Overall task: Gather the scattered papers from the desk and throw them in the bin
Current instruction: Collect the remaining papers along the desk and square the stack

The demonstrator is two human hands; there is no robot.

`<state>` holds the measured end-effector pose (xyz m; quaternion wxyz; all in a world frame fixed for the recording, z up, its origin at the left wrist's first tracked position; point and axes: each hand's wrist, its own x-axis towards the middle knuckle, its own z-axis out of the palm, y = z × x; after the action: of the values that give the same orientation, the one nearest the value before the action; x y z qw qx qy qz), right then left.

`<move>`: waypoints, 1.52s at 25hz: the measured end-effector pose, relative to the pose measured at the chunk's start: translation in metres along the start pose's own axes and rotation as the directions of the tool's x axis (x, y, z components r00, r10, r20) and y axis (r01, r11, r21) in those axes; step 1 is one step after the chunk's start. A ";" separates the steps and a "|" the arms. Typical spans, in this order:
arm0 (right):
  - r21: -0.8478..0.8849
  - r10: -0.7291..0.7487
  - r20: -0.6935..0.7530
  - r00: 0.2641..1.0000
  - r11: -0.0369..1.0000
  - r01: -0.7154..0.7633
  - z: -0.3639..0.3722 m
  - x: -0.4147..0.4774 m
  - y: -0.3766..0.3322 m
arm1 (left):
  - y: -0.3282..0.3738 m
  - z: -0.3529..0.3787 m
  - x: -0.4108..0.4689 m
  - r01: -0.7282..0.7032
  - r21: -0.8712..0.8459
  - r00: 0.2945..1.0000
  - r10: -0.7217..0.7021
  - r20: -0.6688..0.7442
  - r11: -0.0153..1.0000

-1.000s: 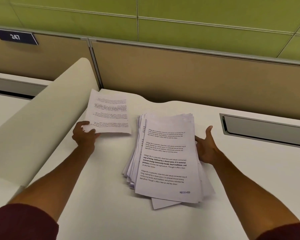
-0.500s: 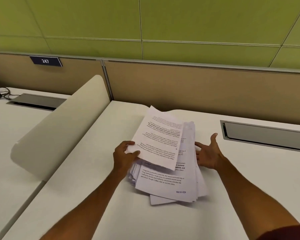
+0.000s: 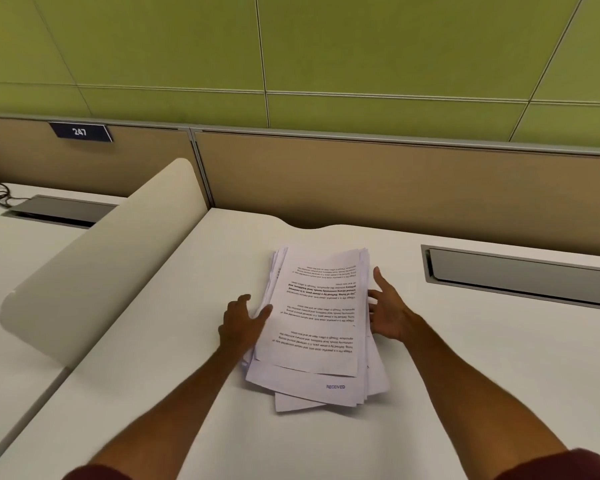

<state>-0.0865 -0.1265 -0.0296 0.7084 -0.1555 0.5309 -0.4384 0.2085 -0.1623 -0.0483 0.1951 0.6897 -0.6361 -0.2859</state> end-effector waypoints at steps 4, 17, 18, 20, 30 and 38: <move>-0.034 0.002 -0.007 1.000 0.999 -0.003 0.005 0.000 0.003 | 0.008 0.019 0.011 0.042 0.108 0.988 -0.057 0.141 0.993; -0.365 -0.316 0.124 0.941 0.867 0.339 -0.020 -0.014 0.011 | 0.014 0.010 0.016 0.256 -0.404 0.951 -0.155 0.266 0.878; -0.364 -0.358 0.148 0.922 0.847 0.387 -0.020 -0.021 0.005 | 0.022 0.003 0.013 0.240 -0.504 0.956 -0.112 0.271 0.830; -0.367 -0.467 0.162 0.869 0.789 0.492 -0.016 -0.034 -0.009 | 0.051 -0.014 0.001 0.157 -0.669 0.960 0.046 0.276 0.727; -0.383 -0.834 0.014 0.552 0.505 0.773 -0.020 -0.079 -0.056 | 0.169 -0.008 -0.039 -0.404 -0.629 0.915 0.292 -0.280 0.664; -0.433 -0.878 -0.067 0.474 0.454 0.779 -0.019 -0.074 -0.066 | 0.192 -0.006 -0.035 -0.392 -0.537 0.908 0.221 -0.355 0.747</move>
<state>-0.1376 -0.1008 0.0538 0.2768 -0.4534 0.5467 -0.6473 0.0647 -0.1498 0.0826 0.5311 0.5098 -0.5860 -0.3386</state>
